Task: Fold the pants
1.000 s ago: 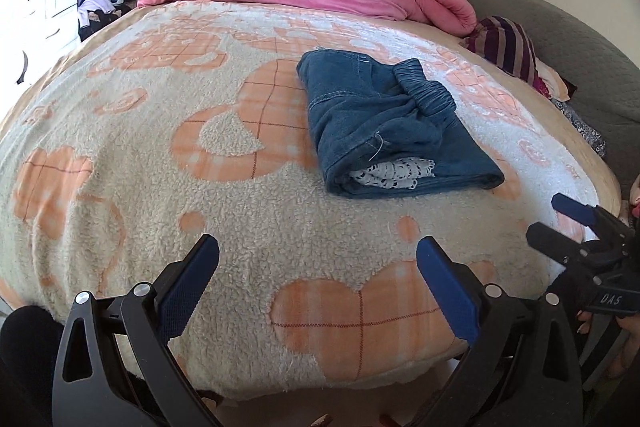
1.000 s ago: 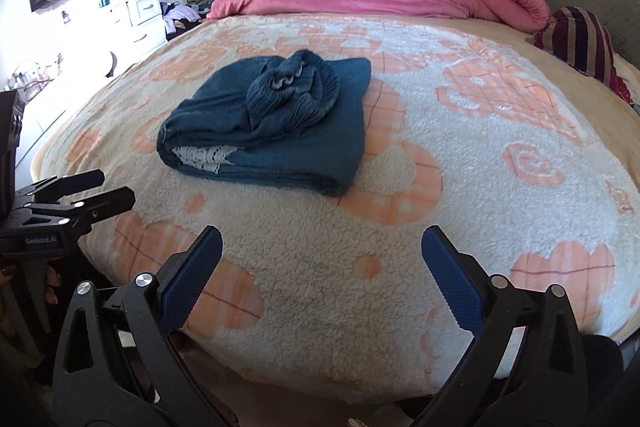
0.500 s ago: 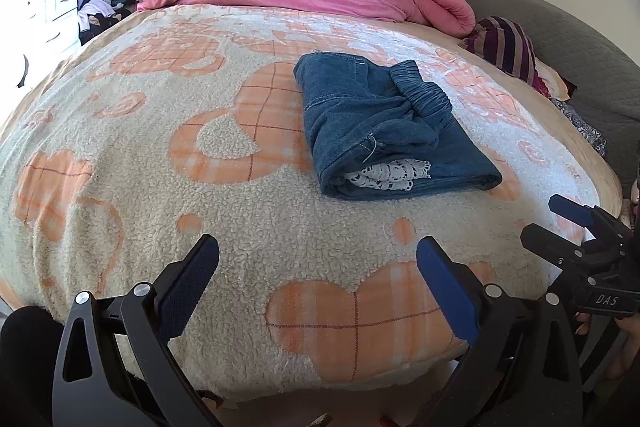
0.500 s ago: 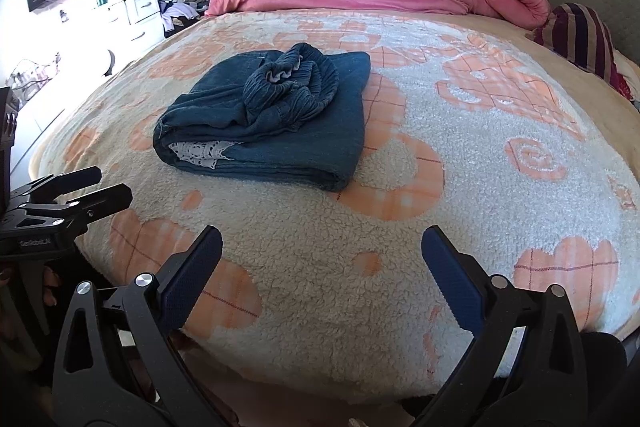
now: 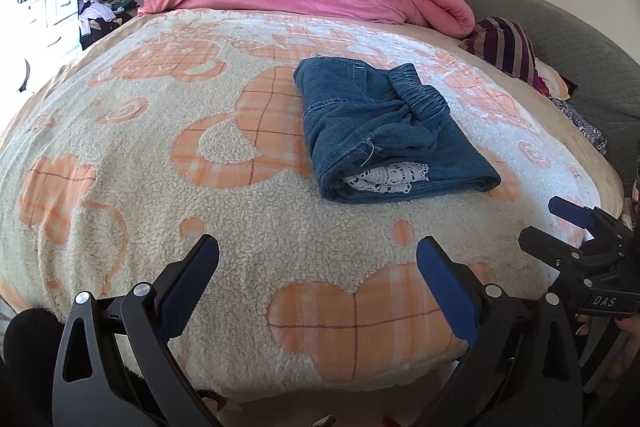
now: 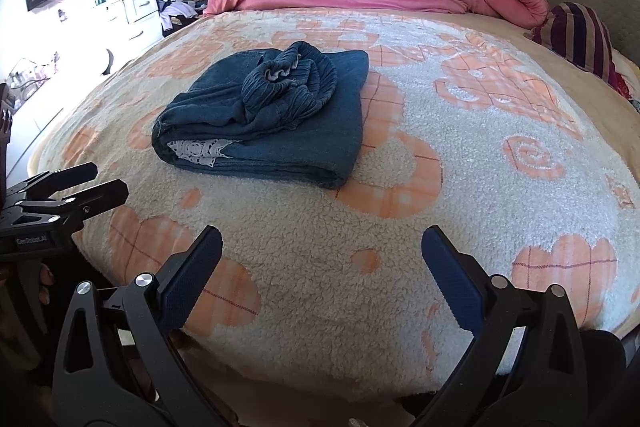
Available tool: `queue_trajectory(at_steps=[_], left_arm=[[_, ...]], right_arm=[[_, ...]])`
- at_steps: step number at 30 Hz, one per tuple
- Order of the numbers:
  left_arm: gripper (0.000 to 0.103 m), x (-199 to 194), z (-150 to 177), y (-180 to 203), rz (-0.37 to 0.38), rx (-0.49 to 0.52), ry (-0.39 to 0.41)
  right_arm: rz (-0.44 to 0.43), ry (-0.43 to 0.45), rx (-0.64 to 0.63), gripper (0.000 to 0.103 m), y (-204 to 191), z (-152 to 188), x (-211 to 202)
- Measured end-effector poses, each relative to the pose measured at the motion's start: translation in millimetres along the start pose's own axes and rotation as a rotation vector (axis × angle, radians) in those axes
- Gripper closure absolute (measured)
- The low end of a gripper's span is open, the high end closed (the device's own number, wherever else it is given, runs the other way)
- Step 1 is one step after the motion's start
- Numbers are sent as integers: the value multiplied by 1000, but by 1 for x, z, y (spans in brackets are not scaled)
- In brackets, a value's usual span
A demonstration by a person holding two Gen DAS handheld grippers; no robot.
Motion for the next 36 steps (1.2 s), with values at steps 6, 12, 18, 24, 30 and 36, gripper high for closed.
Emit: queue_trajectory(at_steps=[6,12,18,24,30,36], left_arm=[[4,0,0,-1,-8,1,-2],[4,-1,0,-3,-20,2,-2],[4,-1,0,-3,-17,1,-2],[4,-5,-3,-1,-7,-1,4],[4,-4,-1,1,39,-20,12],[4,2,0,0,47,-38,-11]], right_arm=[[8,-10,-3,9,-1,2,2],[8,-6,-4,9,0,2,2],[9,-10,-5,9,-1,2,2],[16,-13,-2,9,1,2,2],[25,-3,11,9,6,-1,1],[40,-3,19,9,12,-2,1]])
Point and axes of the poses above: each gripper's, at about its wrist camera, not at the fingertips, and x roughly the way its jaws point, y to its right, z to its underside, the point moved 9 cm from there along x, roughly the way its jaws point, and after that the axes turned 13 degrees about x, right-handed, at the moved point
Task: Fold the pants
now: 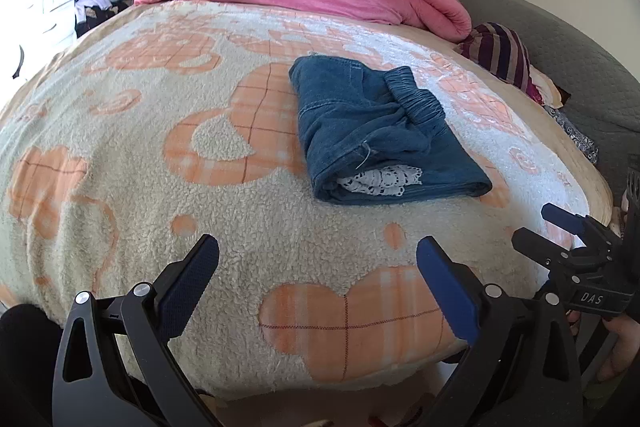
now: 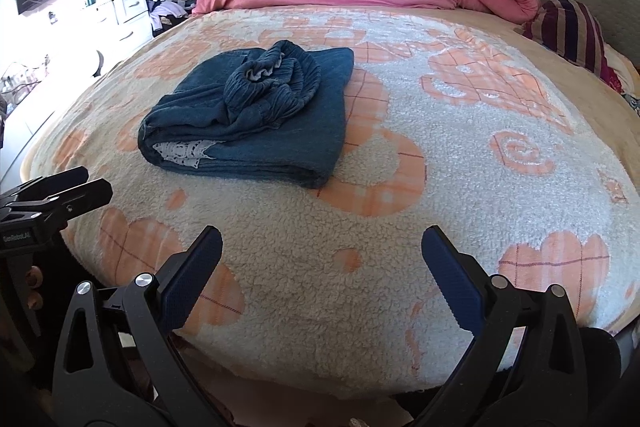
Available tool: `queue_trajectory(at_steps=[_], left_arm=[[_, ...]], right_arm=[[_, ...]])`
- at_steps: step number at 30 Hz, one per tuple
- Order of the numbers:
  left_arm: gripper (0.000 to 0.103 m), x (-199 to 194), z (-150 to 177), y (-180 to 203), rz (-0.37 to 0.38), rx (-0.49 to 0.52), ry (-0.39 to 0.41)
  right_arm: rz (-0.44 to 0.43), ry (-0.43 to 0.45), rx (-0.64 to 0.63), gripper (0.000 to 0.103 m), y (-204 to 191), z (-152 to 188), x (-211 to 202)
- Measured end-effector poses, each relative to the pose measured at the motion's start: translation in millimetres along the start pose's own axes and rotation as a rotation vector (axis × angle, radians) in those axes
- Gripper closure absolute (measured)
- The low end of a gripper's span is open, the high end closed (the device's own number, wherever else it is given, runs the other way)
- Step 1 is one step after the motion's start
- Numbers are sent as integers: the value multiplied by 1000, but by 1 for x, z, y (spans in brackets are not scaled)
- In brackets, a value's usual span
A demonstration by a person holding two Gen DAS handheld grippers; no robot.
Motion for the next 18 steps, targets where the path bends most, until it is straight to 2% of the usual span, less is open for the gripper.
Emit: queue_trajectory(at_steps=[6,10,13,15,18], left_arm=[[4,1,-3,-13,-7,-24,1],[4,4,-17,-53,-68,-62,-5],[4,16,-29,-109,-123,-122,-47],[4,24,-39,-154,-191,-156,-78],[4,36,-57,-228,-341,-188,-106]], right_arm=[[41,0,15,9,16,-8,5],[103,27,71,9,58,-34,8],[197,59,141,9,118,-70,14],[290,60,210,9,172,-98,23],[343,58,360,9,250,-134,43]])
Point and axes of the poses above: each gripper's, at about its wrist camera, not at the fingertips, and x roughly the way its jaws point, y to its right, z to its underside, the point moved 9 cm from there along x, roughly the way its jaws point, and after that the axes turned 13 degrees about x, right-handed, at the moved point
